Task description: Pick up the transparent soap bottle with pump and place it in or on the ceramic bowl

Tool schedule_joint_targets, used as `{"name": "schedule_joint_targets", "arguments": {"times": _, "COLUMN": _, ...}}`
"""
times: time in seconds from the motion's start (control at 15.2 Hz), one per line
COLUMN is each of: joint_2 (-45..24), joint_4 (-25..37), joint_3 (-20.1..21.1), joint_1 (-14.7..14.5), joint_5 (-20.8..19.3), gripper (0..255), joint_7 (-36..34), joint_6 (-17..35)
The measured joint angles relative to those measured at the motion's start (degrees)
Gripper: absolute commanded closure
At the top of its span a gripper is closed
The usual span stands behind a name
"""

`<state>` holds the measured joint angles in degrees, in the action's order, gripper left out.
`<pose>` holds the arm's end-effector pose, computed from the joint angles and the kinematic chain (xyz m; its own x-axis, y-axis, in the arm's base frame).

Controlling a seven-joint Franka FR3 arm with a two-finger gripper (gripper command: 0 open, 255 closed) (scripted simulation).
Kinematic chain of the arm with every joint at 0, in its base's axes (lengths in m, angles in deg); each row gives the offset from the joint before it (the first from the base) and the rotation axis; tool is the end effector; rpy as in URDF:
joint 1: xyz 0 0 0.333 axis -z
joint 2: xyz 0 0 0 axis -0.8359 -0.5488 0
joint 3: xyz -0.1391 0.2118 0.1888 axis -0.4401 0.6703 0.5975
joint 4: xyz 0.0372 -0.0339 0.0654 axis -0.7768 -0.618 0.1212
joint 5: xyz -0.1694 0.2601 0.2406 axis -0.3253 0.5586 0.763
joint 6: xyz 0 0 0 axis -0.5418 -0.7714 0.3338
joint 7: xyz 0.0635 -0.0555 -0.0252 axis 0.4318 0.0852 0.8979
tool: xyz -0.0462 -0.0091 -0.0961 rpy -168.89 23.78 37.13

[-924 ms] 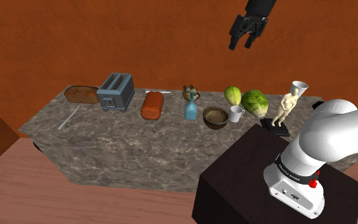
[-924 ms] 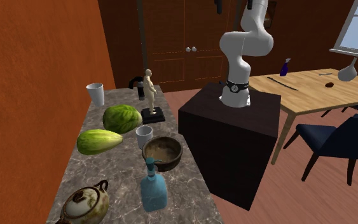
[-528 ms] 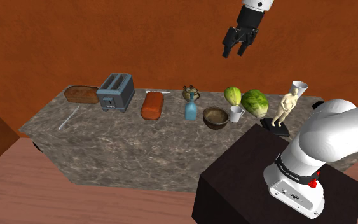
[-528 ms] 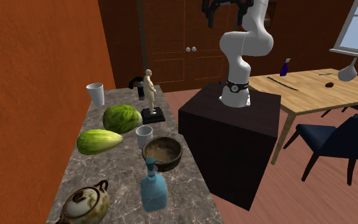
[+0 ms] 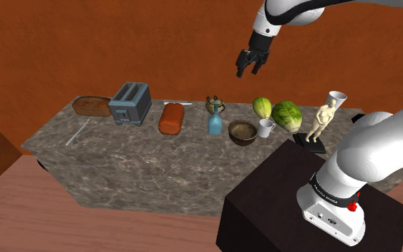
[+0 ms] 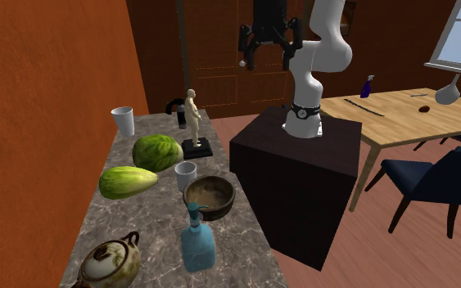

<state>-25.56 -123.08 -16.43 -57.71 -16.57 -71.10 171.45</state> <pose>0.4179 -0.0508 0.5140 0.9816 -0.1087 0.1571 -0.0905 -0.9888 -0.1187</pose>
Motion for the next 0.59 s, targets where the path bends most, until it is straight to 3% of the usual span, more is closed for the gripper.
{"name": "schedule_joint_targets", "arguments": {"times": 0.59, "joint_2": -17.8, "joint_4": 3.0, "joint_3": -3.2, "joint_1": -0.9, "joint_5": 3.3, "gripper": 0, "joint_7": 6.3, "joint_6": 14.0}}
